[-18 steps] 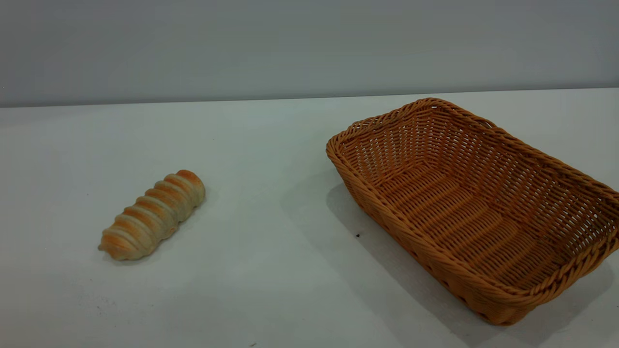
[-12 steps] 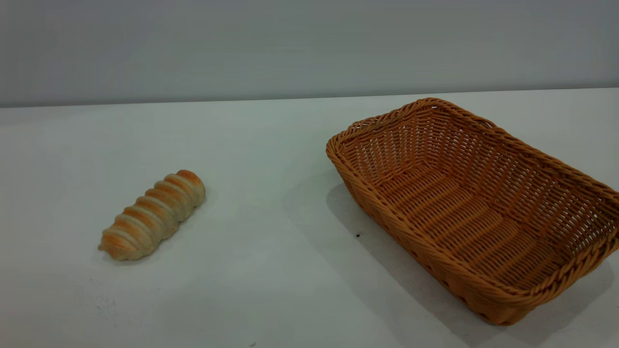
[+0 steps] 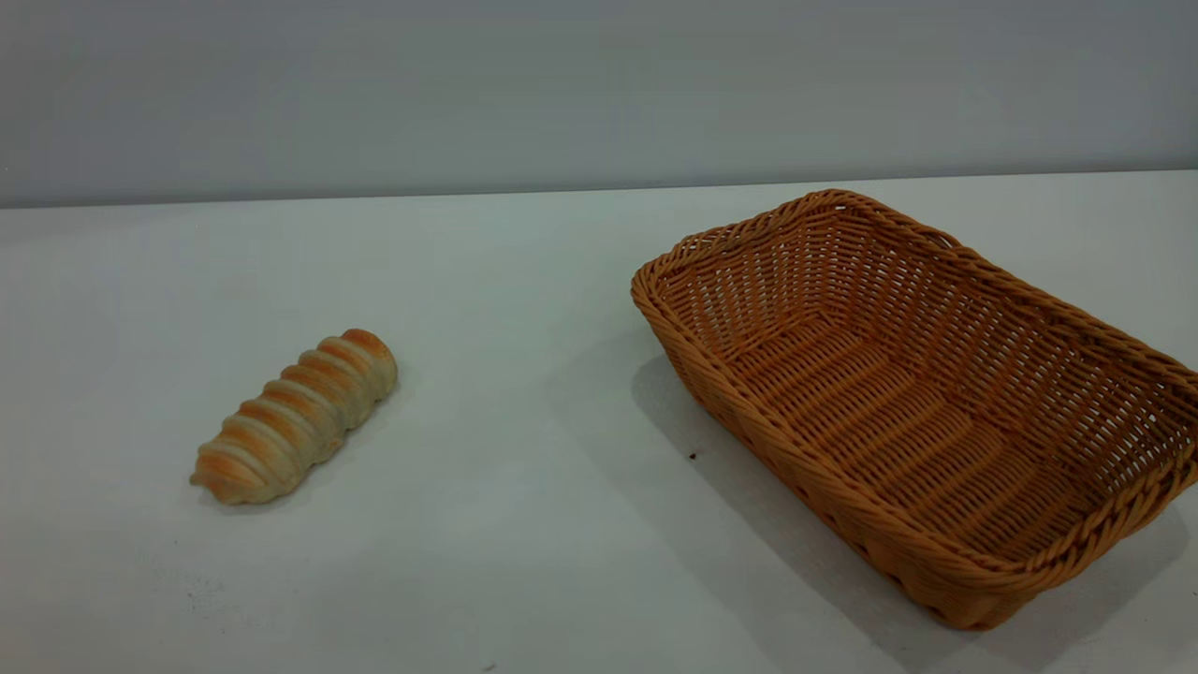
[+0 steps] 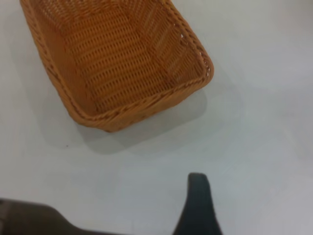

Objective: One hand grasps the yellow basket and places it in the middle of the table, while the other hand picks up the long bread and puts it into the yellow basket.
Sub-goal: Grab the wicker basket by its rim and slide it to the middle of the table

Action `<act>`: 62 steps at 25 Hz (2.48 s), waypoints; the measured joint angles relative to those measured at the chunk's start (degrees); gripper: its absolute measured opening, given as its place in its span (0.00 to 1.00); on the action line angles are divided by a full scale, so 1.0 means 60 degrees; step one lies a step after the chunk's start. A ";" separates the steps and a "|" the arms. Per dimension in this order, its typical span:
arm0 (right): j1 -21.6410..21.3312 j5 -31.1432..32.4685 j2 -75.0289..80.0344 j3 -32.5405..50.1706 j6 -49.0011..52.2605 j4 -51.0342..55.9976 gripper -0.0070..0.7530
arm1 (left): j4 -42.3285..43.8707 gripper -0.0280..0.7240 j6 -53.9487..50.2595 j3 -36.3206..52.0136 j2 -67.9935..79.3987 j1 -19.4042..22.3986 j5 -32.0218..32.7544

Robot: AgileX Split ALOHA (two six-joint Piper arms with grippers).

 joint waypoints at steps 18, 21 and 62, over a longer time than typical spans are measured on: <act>0.0000 0.0000 0.0000 0.0000 0.0000 0.0000 0.78 | 0.0000 0.79 0.0000 0.0000 0.0000 0.0000 0.0000; 0.0009 0.0000 0.0000 0.0000 0.0000 0.0000 0.78 | 0.0000 0.79 0.0000 0.0000 0.0000 -0.0036 0.0000; 0.1784 -0.5965 0.8588 -0.0479 0.3641 -0.0264 0.78 | -0.0735 0.78 -0.1363 -0.0273 1.0602 -0.0308 -0.8484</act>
